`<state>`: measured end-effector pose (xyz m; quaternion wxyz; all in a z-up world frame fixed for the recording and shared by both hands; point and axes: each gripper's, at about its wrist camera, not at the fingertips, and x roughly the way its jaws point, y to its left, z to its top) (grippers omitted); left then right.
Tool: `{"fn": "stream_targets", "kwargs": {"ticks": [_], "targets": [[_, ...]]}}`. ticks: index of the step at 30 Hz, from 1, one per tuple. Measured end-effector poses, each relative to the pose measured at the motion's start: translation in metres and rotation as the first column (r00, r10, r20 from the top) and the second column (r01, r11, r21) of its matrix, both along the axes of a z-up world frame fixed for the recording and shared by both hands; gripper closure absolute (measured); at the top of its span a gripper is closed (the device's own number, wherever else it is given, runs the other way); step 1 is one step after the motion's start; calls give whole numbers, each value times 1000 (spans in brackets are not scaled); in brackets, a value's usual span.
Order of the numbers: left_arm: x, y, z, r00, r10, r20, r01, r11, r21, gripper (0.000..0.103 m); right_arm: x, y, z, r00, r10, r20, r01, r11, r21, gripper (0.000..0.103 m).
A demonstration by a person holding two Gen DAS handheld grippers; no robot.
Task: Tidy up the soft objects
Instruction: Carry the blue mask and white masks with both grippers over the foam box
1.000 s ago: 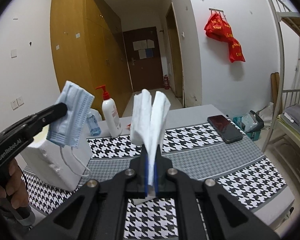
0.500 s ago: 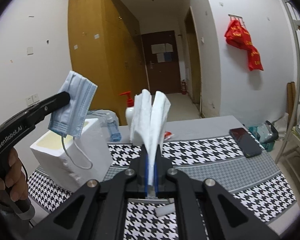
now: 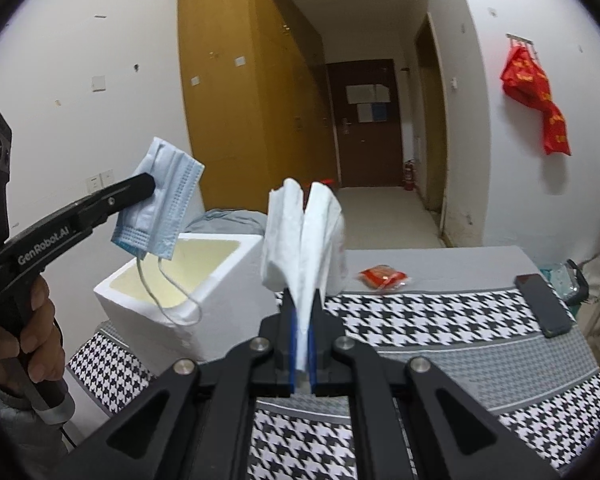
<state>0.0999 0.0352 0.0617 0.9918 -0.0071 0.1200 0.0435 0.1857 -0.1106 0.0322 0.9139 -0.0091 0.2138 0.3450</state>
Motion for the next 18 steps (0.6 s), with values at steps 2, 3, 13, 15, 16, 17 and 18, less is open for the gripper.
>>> {"fn": "stream_targets", "kwargs": {"ticks": [2, 3, 13, 15, 16, 17, 18], "targets": [[0, 6, 0, 1000, 17, -8, -17, 1000, -5, 99, 1, 7, 1, 1000, 22, -3, -22, 1000, 7, 96], [0, 9, -1, 999, 30, -12, -30, 1000, -7, 99, 1, 10, 2, 1000, 29, -4, -29, 1000, 7, 96], [14, 32, -12, 996, 48, -77, -51, 998, -36, 99, -3, 36, 0, 997, 83, -3, -83, 996, -17, 96], [19, 36, -15, 995, 37, -94, -42, 998, -49, 98, -2, 38, -2, 997, 79, -5, -79, 997, -22, 96], [20, 38, -17, 994, 33, -101, -38, 998, -50, 92, -1, 38, -2, 997, 77, -6, -77, 997, -25, 96], [22, 40, -19, 993, 34, -110, -40, 998, -53, 80, -1, 39, -2, 997, 74, -6, -74, 997, -26, 96], [24, 42, -22, 992, 36, -119, -43, 997, -61, 71, -1, 39, -3, 997, 71, -8, -71, 997, -28, 96]]}}
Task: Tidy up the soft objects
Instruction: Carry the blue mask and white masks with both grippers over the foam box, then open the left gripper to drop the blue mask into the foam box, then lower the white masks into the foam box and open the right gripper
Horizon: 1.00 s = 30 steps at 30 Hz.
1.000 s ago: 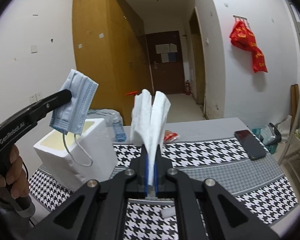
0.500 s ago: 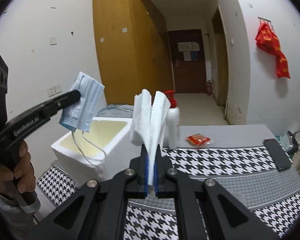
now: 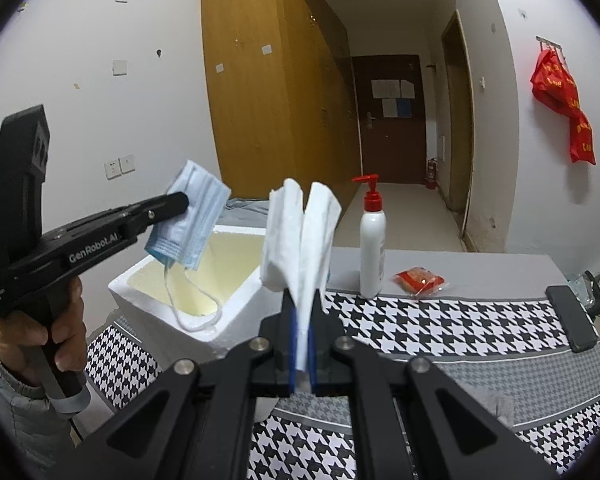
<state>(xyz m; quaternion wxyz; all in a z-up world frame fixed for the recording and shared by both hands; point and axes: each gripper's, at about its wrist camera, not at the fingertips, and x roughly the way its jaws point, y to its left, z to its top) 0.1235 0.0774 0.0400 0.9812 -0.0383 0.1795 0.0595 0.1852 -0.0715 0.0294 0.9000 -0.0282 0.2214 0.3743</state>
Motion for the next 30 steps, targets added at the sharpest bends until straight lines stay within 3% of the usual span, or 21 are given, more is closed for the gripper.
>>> {"fn": "stream_targets", "kwargs": {"ticks": [1, 2, 7, 17, 30], "targets": [[0, 2, -2, 1000, 3, -3, -3, 1000, -8, 45, 0, 0, 0, 1000, -3, -1, 3, 1000, -1, 96], [1, 4, -3, 1000, 11, -7, -11, 1000, -13, 29, 1, 1, 0, 1000, -6, 0, 6, 1000, -2, 96], [-3, 6, -8, 999, 54, -6, -54, 999, 5, 8, 3, 4, 0, 1000, -15, -3, 15, 1000, -8, 96], [-25, 17, -2, 990, 137, 37, -139, 989, 44, 2, 5, 19, 0, 1000, -2, -5, 2, 1000, -30, 96], [-57, 40, 3, 972, 222, 73, -224, 974, 21, 1, 3, 45, 11, 999, 49, 19, -48, 998, -45, 96]]}}
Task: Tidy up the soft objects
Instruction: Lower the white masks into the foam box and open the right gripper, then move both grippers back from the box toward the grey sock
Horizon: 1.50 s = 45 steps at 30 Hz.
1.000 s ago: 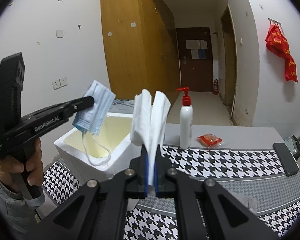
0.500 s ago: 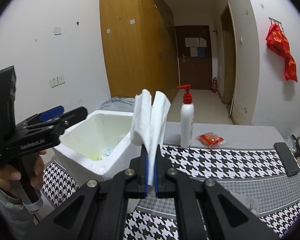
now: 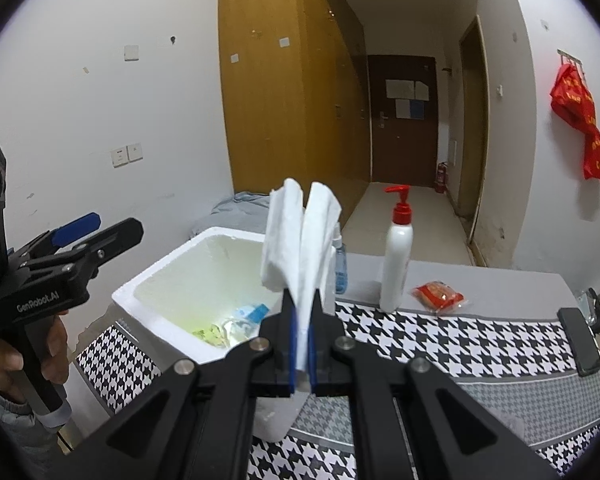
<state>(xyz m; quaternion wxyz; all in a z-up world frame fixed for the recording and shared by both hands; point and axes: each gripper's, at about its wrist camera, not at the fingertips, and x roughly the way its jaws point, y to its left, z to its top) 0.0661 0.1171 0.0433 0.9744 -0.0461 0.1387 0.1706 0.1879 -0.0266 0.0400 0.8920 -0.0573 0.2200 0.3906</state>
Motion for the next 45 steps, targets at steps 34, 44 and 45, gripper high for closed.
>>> {"fn": "stream_targets", "kwargs": {"ticks": [34, 44, 45], "targets": [[-45, 34, -6, 998, 62, -3, -62, 998, -9, 1, 4, 90, -5, 992, 118, -45, -121, 991, -60, 59], [-48, 34, -9, 999, 51, -7, -51, 998, -22, 1, 3, 84, -6, 990, 120, -68, -122, 992, -30, 21], [-49, 32, -9, 999, 48, -2, -48, 999, -26, 1, 1, 80, -4, 991, 120, -66, -122, 992, -23, 19]]}}
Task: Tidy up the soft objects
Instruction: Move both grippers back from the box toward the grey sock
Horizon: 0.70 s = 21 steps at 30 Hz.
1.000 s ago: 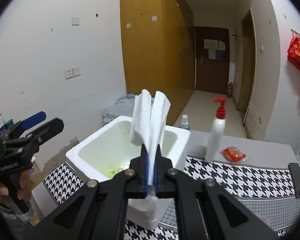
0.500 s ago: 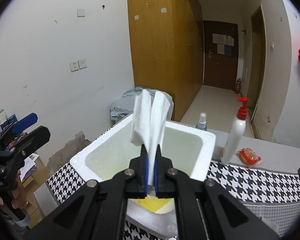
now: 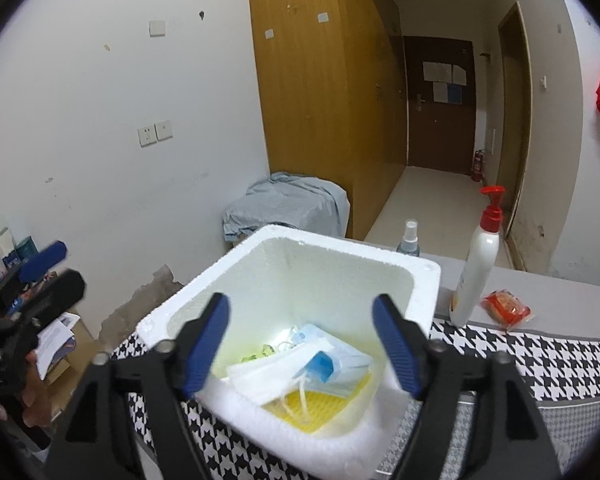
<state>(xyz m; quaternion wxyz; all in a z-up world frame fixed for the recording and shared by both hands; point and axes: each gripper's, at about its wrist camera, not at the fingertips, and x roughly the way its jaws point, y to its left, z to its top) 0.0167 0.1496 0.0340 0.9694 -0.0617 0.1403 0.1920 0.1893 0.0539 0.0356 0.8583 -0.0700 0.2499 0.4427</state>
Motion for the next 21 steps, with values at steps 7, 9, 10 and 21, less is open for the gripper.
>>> {"fn": "stream_targets", "kwargs": {"ticks": [7, 9, 10, 21], "targets": [[-5, -21, 4, 999, -29, 26, 29, 999, 27, 1, -15, -29, 16, 997, -47, 59, 44, 997, 59, 1], [-5, -26, 4, 999, -45, 26, 44, 999, 26, 1, -21, -36, 18, 995, -57, 83, 53, 997, 59, 0], [-6, -28, 4, 998, -51, 31, 50, 999, 22, 1, -23, -40, 19, 994, -66, 83, 61, 996, 60, 0], [-6, -53, 4, 996, -85, 28, 84, 996, 34, 1, -29, -83, 17, 988, -134, 70, 125, 984, 125, 0]]}}
